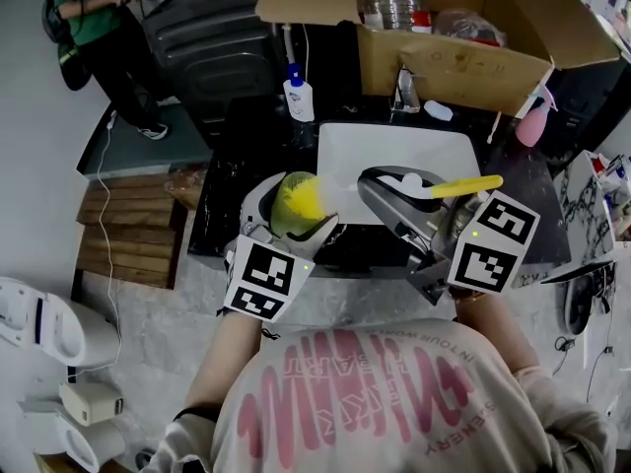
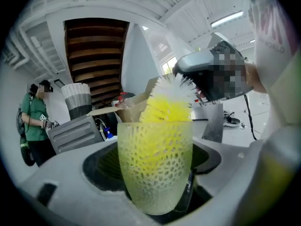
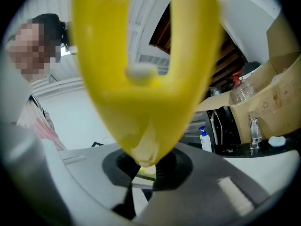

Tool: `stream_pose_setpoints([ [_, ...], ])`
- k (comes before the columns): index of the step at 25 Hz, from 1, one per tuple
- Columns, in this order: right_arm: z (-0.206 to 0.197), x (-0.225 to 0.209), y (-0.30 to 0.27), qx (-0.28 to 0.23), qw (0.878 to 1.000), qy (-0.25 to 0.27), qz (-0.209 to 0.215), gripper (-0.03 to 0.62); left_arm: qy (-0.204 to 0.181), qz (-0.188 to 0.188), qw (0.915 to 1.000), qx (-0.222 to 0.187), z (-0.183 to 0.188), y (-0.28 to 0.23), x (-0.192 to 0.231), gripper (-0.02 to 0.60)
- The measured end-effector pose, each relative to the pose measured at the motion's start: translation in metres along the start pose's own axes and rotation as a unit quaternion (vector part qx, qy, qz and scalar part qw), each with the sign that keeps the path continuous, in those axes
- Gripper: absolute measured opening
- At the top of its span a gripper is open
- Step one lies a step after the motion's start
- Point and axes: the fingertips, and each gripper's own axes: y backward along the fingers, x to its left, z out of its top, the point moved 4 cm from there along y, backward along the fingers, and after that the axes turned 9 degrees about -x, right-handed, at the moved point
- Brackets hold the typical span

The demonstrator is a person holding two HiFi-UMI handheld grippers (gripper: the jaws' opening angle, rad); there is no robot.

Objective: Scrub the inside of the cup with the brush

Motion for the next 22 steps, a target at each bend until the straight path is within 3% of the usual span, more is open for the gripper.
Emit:
stream_pose_setpoints([
  [5,-0.004,0.006,-0.006,0.026,0.999,0.016,0.01,0.046,-0.028,-0.039,0.9988,0.009,0.0,-0.007,-0.012,0.382],
  [12,0.01,0.008,-0.01,0.007,1.0,0.024,0.008,0.048,-0.08,-0.071,0.9938,0.033,-0.001,-0.017,-0.024,0.382],
  [22,0.003,0.008,-0.01,0.014,1.0,0.015,0.014,0.048,-0.042,-0.078,0.996,0.015,0.011,-0.014,-0.023,0.382],
])
